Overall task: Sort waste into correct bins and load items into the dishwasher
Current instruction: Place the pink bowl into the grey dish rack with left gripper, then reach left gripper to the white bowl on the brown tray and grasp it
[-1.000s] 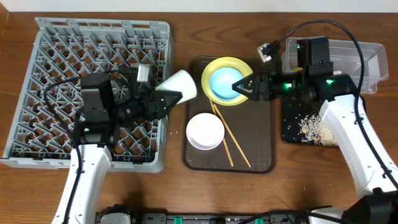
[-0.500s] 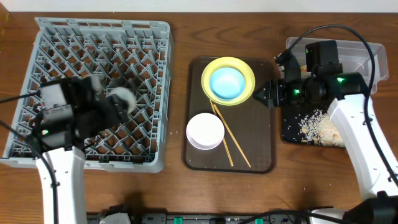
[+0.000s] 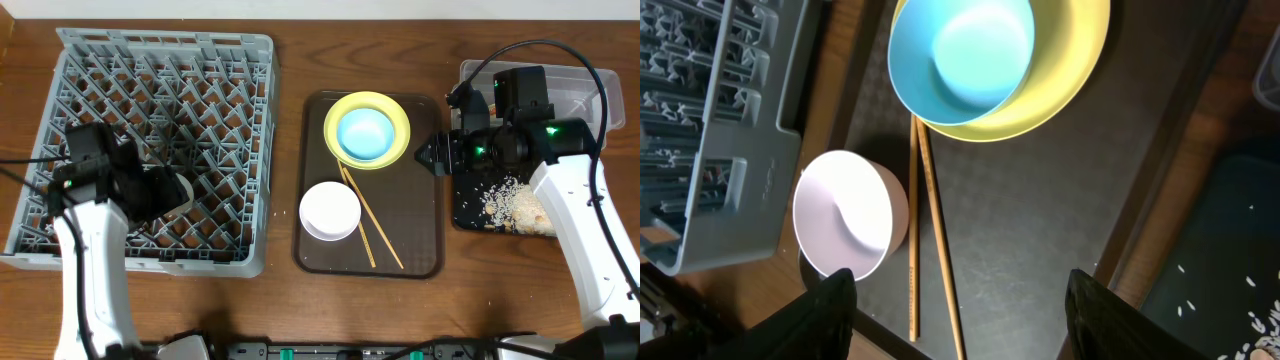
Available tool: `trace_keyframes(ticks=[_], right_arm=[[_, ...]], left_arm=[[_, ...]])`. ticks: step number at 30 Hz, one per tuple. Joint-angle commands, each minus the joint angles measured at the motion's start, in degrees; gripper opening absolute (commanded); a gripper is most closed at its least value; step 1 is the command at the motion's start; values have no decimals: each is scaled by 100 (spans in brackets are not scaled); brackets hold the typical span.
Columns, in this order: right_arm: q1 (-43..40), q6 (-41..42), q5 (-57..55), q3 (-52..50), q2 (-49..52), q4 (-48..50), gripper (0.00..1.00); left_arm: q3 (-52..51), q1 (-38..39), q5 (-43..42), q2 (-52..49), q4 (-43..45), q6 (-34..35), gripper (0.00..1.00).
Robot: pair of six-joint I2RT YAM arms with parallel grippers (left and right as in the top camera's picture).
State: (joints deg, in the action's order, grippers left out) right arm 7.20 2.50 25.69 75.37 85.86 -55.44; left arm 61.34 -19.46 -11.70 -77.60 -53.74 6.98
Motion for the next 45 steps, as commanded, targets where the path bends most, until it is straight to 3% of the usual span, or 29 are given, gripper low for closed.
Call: trace_keyframes(ticks=[1,6,8,9,11,15,19,24,30,36,39,45], right_arm=[[-17,-90,-22,140,-90,-22,65],[-17,-90,-22,140,-90,-39,65],[-17,-90,-22,140,-90,-52,65],[-17,-90,-22,140,-90,-57,65],[-17,-90,-22,140,-90,-68,65],[-17,-90,-24,140,-90,-76,66],[-17,-87,-210,140,-90,-122,69],[-17,-55,-964,140,-90,-361,73],[-50,291,-1591,146,-103,-649,75],[-439,306,-1799,212,-278,-968,82],[-822,382,-1794,221,-417,-1108,99],[-1587,474,-1648,221,-540,-1300,99]], left_arm=[[76,-24,138,-382,-44,-116,40],[76,-24,192,-837,-35,-114,44],[76,-24,192,-927,-22,-114,54],[76,-24,190,-935,-20,-114,65],[83,-24,188,-911,-13,-114,79],[153,-22,72,-734,-24,-52,84],[243,-2,-271,-297,-24,-50,96],[256,437,-586,442,35,-52,98],[308,1687,-341,826,219,251,99],[767,3077,271,461,195,800,99],[909,3709,511,142,199,984,99],[907,4568,503,-496,348,986,99]])
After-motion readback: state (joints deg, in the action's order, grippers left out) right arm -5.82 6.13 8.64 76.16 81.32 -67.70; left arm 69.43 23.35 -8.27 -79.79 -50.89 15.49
